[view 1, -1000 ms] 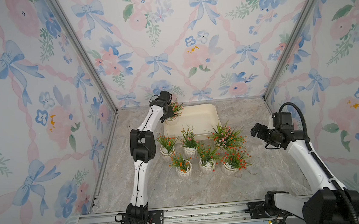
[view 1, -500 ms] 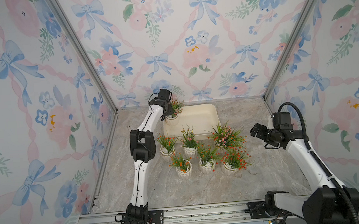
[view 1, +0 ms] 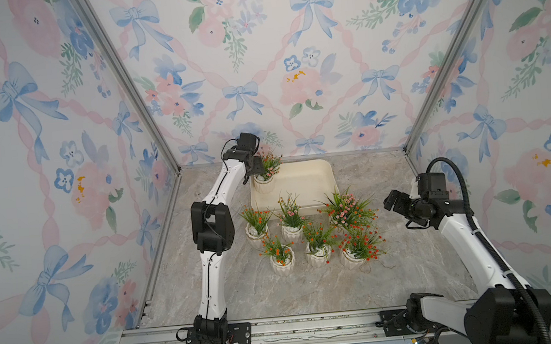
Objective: Put the potted gypsophila into the storage box
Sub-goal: Place the baby's breath potted plant at the storage box.
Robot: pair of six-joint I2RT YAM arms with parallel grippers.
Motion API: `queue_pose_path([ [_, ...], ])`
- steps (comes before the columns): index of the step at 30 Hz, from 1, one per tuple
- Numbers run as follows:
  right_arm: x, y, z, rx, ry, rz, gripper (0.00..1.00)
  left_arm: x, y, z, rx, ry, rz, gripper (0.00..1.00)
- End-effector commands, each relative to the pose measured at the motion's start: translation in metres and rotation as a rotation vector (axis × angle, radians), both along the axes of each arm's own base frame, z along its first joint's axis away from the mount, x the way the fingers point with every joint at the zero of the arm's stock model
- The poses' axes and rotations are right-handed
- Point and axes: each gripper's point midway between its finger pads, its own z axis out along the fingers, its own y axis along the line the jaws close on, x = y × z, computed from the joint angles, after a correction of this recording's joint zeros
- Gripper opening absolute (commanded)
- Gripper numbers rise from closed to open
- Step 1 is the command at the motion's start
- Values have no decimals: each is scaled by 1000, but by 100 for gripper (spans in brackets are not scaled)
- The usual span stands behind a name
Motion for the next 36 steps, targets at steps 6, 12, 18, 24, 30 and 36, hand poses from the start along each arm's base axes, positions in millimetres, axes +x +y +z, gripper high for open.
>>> queue_pose_path([
  [6,9,21,-6,34,6,83,97,-44,36,82,30,-113,53,98],
  [12,28,44,14,17,-38,176,97,-87,72,102,-45,-116,69,98],
  [18,57,95,30,-32,-67,305,97,-144,96,101,-43,-95,72,98],
  [24,94,163,42,-26,-107,441,97,-208,115,82,-69,-61,82,98],
  [30,125,219,44,-4,-118,528,97,-262,101,41,-188,24,85,98],
  [36,134,255,28,36,-105,561,97,-297,74,-6,-300,132,125,94],
])
